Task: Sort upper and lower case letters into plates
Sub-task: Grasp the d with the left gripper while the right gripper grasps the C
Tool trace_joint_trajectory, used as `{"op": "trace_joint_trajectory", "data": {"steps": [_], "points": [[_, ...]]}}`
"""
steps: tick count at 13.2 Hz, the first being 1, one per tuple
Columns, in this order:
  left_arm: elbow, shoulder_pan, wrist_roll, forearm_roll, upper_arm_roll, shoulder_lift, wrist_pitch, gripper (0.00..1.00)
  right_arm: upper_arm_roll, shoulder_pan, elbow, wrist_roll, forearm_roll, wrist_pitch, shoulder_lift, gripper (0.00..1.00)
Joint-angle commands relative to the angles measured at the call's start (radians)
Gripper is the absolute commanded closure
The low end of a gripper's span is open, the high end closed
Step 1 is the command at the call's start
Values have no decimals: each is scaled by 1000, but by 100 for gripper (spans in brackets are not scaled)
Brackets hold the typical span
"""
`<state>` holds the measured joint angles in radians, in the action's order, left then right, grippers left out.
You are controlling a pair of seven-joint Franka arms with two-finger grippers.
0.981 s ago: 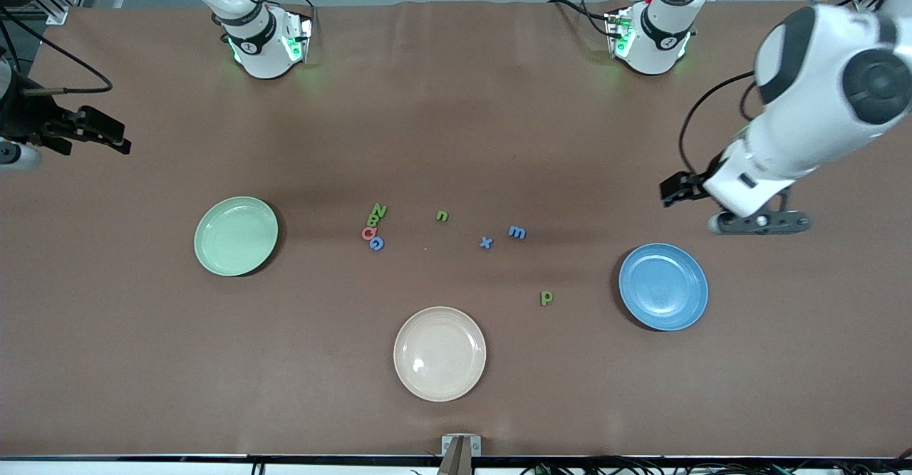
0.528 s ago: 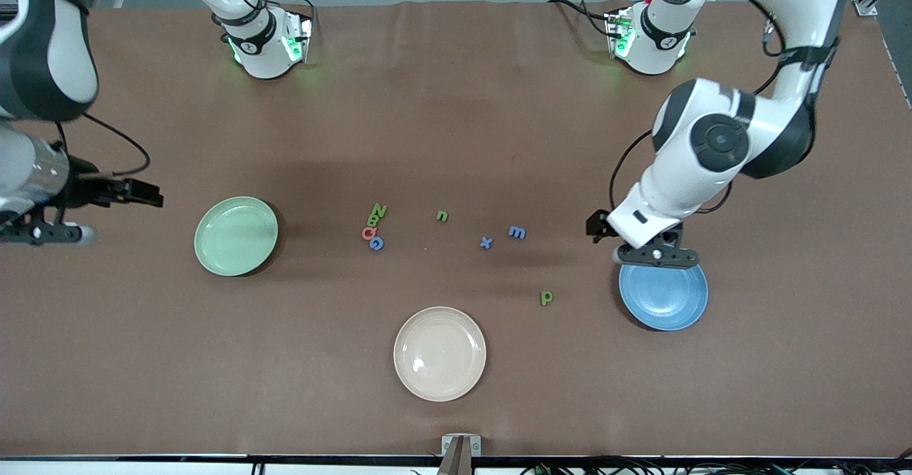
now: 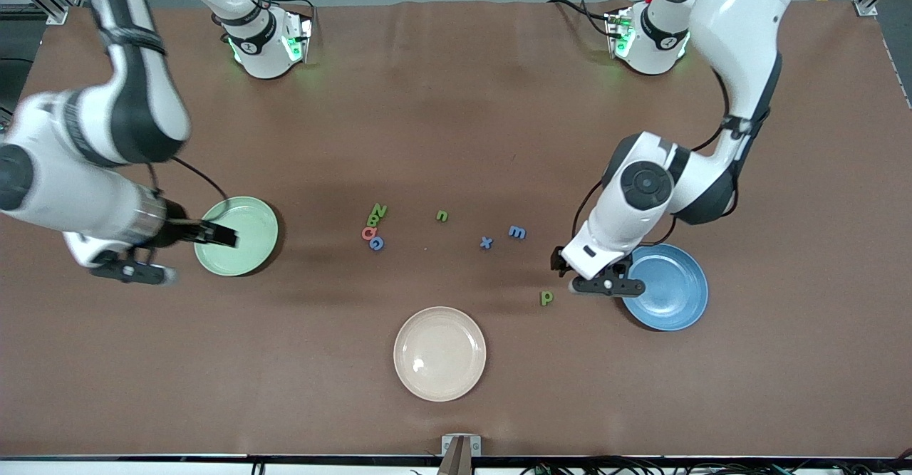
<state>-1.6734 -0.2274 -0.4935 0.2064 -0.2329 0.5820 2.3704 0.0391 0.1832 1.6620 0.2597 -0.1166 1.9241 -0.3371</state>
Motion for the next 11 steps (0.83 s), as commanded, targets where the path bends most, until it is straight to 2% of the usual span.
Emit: {"op": "trace_joint_trajectory", "data": {"steps": [1, 6, 9, 11], "points": [[127, -29, -28, 34, 12, 113, -11, 17, 8, 122, 2, 93, -9, 136, -104, 0], [211, -50, -28, 37, 17, 209, -11, 24, 8, 248, 2, 101, -17, 352, -267, 0], [260, -61, -30, 36, 18, 260, -11, 28, 8, 272, 13, 121, -18, 410, -310, 3], [293, -76, -37, 36, 35, 289, -11, 32, 8, 283, 82, 133, -20, 488, -315, 3]]}}
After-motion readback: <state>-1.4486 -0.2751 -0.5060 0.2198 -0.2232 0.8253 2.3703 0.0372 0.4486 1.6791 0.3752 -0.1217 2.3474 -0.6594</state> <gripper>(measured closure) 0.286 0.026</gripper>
